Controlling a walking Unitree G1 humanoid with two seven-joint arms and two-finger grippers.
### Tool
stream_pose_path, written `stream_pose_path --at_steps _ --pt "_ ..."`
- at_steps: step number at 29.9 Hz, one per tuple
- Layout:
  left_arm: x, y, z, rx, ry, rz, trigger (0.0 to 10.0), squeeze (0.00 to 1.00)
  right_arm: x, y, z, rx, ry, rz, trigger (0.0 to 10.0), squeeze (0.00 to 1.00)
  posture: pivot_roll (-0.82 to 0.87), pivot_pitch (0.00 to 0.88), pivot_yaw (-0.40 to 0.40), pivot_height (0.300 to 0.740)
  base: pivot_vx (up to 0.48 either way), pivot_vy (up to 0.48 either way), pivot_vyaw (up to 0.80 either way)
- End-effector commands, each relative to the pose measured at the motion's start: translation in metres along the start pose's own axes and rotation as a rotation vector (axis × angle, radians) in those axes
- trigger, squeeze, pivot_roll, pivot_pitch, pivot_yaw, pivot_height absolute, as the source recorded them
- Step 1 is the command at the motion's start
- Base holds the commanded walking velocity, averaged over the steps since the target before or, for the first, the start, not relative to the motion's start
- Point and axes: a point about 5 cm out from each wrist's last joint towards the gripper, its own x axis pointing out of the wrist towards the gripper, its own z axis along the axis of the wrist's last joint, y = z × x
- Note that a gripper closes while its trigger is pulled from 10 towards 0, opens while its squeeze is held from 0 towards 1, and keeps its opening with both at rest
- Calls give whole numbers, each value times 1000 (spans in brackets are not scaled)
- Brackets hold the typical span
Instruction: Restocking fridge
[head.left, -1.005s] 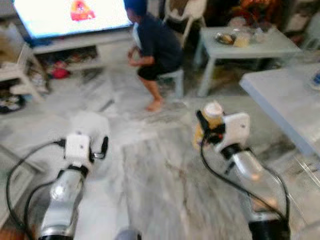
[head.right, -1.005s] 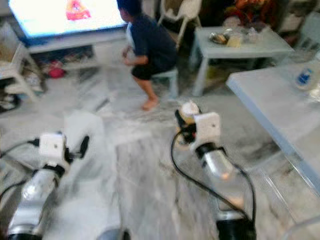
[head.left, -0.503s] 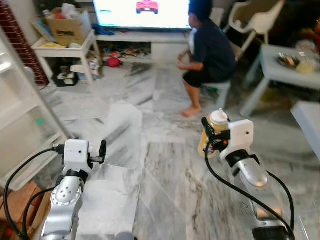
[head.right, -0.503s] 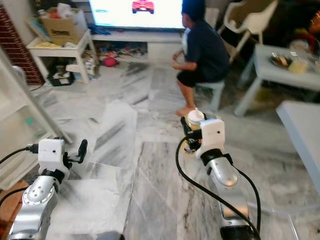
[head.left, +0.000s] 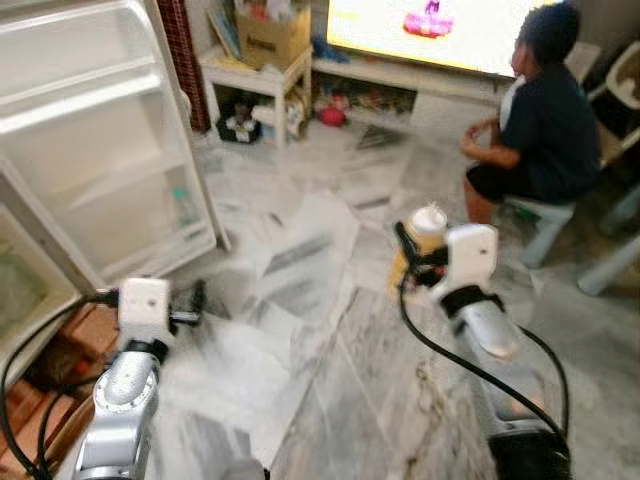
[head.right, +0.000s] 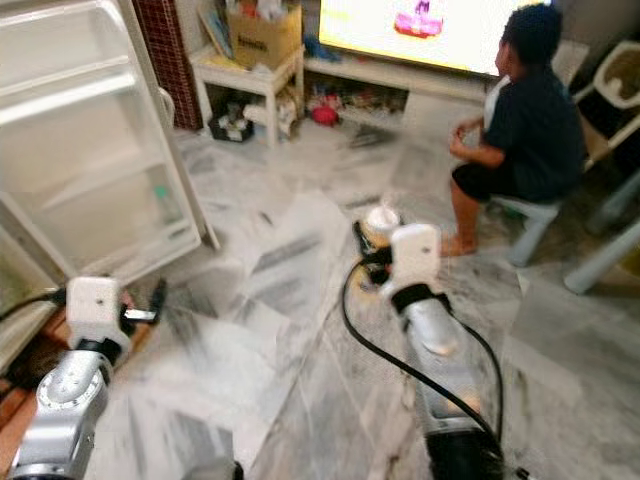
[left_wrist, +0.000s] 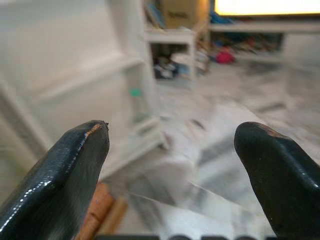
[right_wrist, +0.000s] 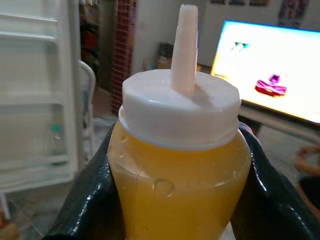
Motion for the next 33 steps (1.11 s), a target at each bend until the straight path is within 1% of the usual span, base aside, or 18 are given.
stream_pose_path --at_steps 1,5,11,23,28,29,31,33 --pt "1 -2 2 -15 -9 1 10000 0 -2 -12 -1 3 5 -53 10000 0 43 0 -37 740 0 0 769" --pt "2 -2 3 -8 -13 -5 10000 0 -1 -11 0 1 3 -46 10000 0 41 0 -36 740 0 0 767" --pt "3 -2 3 -8 -17 17 10000 0 2 -10 0 -2 -2 -34 10000 0 36 0 -31 740 283 0 769" --pt "2 -3 2 -7 -16 16 10000 0 2 -6 2 -3 -13 -19 10000 0 33 0 -26 740 332 0 768" --pt "2 -2 3 -23 -19 15 10000 0 0 -3 -1 6 -5 -5 10000 0 32 0 -24 740 472 0 768" --pt "2 -2 3 -23 -19 15 10000 0 0 -3 -1 6 -5 -5 10000 0 32 0 -24 740 480 0 769" --pt "2 -4 4 -23 -22 12 10000 0 1 2 1 19 -17 16 10000 0 30 0 -22 740 465 0 728" --pt "2 -5 3 -23 -22 10 10000 0 1 3 2 24 -19 21 10000 0 31 0 -22 740 465 0 613"
